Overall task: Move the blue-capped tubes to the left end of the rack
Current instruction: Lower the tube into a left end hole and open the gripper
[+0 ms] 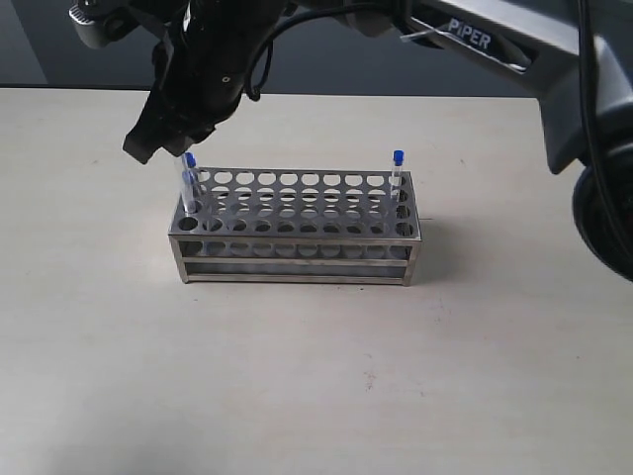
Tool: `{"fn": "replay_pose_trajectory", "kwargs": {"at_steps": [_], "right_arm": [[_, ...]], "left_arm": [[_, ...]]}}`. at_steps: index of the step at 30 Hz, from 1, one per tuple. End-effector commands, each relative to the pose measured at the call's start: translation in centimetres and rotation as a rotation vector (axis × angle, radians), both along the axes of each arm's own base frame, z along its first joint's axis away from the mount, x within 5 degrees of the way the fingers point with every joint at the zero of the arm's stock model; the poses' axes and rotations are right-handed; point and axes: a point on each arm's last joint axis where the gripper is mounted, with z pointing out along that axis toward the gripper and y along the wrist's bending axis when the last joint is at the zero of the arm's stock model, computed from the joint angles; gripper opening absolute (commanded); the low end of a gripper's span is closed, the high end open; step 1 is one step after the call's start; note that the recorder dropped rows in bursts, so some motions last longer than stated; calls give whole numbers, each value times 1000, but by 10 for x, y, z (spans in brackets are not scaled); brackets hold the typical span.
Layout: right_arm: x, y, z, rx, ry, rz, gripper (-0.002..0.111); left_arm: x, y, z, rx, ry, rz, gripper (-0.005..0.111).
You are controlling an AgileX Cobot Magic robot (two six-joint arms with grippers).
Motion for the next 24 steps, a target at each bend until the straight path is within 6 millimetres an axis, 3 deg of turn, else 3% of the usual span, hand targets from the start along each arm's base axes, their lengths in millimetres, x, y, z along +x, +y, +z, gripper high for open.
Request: {"fn": "replay_pose_trajectory", "kwargs": {"at_steps": [1, 24], "right_arm": [[2, 2, -7, -9, 9, 7, -1], [8, 16, -62, -58, 108, -1, -1]], "left_arm": [[0, -1, 2, -1, -14, -10, 1], [0, -1, 2, -3, -12, -9, 1]]}}
